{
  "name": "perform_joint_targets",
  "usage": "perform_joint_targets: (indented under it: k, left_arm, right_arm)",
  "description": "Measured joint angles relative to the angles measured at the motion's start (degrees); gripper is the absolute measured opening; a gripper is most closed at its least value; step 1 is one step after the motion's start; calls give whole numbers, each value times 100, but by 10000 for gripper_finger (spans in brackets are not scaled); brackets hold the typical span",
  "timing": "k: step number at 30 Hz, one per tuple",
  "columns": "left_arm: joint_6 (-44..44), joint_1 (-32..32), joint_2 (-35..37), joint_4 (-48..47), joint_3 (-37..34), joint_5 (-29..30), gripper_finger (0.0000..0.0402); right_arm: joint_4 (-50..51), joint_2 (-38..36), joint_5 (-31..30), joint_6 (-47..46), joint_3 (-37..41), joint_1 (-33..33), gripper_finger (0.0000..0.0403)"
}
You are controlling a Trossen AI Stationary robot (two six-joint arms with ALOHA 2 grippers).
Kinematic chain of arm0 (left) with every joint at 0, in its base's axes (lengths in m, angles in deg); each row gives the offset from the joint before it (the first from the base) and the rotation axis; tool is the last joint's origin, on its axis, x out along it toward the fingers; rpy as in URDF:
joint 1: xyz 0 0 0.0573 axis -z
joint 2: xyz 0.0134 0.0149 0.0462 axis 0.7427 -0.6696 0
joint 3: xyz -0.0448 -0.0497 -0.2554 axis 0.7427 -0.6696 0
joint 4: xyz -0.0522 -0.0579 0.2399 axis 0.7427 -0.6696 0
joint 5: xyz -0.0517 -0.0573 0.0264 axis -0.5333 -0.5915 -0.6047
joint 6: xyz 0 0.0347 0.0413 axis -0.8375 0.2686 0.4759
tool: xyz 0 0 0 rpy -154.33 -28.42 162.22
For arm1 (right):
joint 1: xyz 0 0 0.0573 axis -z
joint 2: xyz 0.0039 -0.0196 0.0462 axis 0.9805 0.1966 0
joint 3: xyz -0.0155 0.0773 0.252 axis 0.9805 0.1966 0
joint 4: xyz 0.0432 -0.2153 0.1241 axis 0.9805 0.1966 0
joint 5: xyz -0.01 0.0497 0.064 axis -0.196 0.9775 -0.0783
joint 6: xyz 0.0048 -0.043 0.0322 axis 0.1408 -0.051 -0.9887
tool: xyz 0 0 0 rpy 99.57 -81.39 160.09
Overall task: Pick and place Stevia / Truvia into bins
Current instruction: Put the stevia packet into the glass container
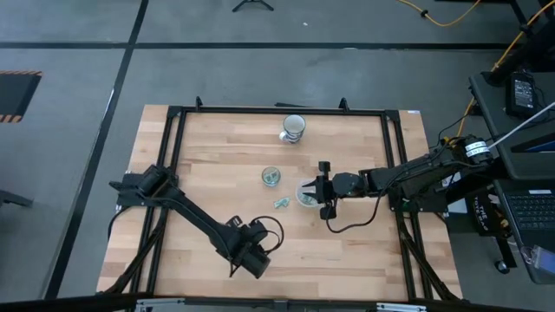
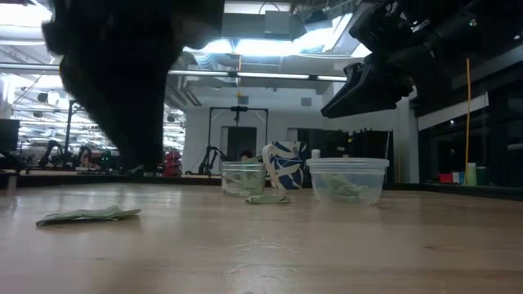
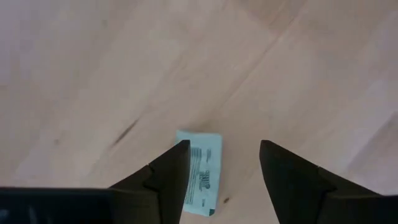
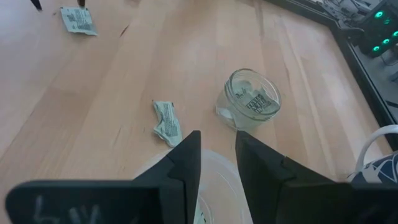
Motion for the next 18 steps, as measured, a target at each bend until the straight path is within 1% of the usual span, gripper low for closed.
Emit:
perform_joint_targets:
  k: [5,10,18]
  left_arm:
    - [-90,-115,-280,0,0,-424,187]
    - [-42,-219,-420,-28,0,-596,185]
    - [5,-272,-431,-40,0,-580,184]
  right_arm:
    - [-2,0,0,-24,0,0,104]
    - [-4,0,0,-54,0,0,104]
    - [-7,0,1,-73,0,0,104]
